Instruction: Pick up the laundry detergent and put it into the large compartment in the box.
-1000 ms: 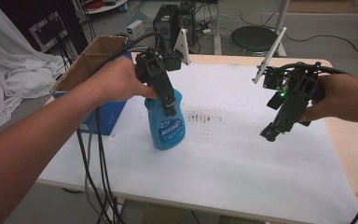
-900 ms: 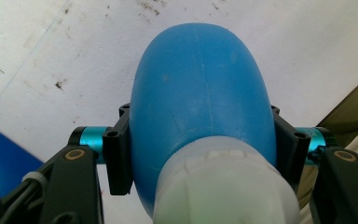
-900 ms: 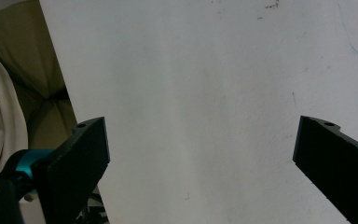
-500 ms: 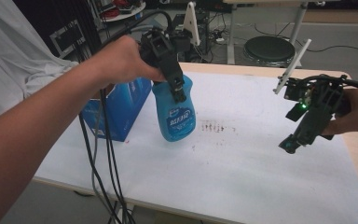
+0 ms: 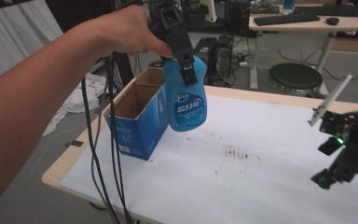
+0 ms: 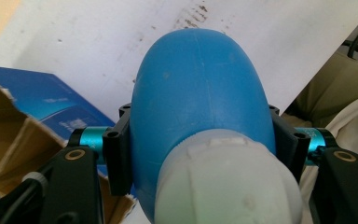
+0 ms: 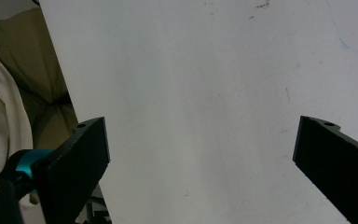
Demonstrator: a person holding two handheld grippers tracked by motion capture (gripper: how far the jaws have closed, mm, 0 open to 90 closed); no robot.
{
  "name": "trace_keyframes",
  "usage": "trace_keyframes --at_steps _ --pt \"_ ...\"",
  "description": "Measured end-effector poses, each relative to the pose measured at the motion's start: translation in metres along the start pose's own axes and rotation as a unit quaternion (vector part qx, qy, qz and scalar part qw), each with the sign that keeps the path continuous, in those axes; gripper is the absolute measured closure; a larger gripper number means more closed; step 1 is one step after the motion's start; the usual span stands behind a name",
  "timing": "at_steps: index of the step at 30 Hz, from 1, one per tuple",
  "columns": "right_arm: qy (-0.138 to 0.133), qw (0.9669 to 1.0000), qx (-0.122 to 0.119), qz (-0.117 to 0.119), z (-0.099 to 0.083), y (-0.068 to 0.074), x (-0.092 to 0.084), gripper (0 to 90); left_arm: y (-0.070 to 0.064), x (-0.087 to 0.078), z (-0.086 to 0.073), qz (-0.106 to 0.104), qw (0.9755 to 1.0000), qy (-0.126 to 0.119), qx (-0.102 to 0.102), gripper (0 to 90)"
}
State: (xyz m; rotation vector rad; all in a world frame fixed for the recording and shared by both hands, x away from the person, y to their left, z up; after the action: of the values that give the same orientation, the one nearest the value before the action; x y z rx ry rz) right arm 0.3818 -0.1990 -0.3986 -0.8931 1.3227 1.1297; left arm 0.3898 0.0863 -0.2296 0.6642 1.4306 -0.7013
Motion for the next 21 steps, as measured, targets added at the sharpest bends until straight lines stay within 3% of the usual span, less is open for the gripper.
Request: trace_keyframes --at_steps 7,10,12,21 --pt "0.002 1.0000 0.005 0.002 -0.003 -0.003 -0.001 2.7 0.013 -0.024 -0.012 -0.005 0.9999 -0.004 0.011 37.7" --pt "0.000 0.9999 0.012 0.002 -0.002 -0.006 -0.002 2.7 0.022 -0.037 -0.020 0.002 0.9998 -0.008 0.019 37.7" --pt "-0.001 0.9999 0.011 0.002 -0.002 -0.007 -0.002 2.7 0.026 -0.042 -0.025 0.000 0.9998 -0.011 0.015 37.7" --pt "0.004 0.9998 0.021 0.002 -0.001 -0.010 -0.002 2.7 0.050 -0.054 -0.044 0.007 0.9994 -0.024 0.025 37.7"
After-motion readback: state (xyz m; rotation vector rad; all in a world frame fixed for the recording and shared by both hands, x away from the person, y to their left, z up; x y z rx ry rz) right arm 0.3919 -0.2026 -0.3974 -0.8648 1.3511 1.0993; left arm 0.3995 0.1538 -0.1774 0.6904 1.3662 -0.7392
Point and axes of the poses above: each handheld gripper's, and its own axes: x roughly forward along the jaws, z roughly out of its top, y roughly to its left, the point moved 10 cm from there along x, roughly forward along the jaws, and after that the axes turned 11 degrees about y, right-handed, at the moved point
